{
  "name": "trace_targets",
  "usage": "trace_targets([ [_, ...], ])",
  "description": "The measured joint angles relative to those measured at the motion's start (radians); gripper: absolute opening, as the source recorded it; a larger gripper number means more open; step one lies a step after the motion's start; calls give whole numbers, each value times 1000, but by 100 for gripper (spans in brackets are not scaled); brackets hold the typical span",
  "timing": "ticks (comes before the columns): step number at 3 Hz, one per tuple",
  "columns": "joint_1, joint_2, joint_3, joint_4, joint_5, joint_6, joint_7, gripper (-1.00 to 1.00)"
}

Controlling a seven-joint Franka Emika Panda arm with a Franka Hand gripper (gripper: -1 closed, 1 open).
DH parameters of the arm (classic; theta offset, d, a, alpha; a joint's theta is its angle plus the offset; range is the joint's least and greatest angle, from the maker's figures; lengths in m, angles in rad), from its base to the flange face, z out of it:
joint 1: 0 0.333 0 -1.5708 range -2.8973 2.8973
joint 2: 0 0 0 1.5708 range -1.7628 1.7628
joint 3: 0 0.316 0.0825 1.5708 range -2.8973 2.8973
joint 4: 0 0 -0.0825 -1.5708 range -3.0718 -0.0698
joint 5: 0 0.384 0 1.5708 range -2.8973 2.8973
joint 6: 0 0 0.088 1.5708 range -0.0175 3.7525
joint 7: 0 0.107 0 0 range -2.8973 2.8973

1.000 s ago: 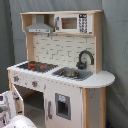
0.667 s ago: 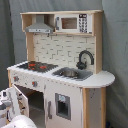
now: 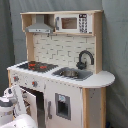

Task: Play with the kitchen

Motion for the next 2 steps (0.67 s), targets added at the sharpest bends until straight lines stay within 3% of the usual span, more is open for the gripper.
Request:
trace_targets([
  [2, -136, -4, 20, 75, -1, 67, -106, 100],
])
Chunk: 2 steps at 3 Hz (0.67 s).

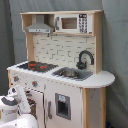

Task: Play with the kitchen

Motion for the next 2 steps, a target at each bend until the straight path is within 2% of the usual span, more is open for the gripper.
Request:
trace_targets([
  [1, -36, 0, -39, 26, 0, 49, -65, 100],
  [2, -23, 1, -92, 57, 0, 58, -152, 100],
])
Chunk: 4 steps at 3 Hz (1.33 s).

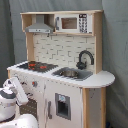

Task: Play with the kitchen

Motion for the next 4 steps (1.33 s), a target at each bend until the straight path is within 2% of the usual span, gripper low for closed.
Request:
trace_targets([
  [2, 77, -1, -53, -1, 0, 0, -187, 100],
  [3, 100, -2, -84, 9, 0, 8, -279, 100],
  [4, 107, -2, -114, 48, 0, 12, -380, 100],
])
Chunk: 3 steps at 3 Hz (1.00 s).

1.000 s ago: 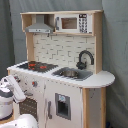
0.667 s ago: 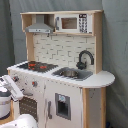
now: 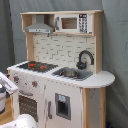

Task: Play with the kitchen

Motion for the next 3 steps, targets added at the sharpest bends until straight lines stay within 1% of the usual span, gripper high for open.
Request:
trace_targets([
  [1, -23, 0, 2, 32, 0, 2, -92, 100],
  [2, -60, 0, 2, 66, 0, 5, -192, 100],
  [3, -81, 0, 5, 140, -1, -15, -262, 100],
])
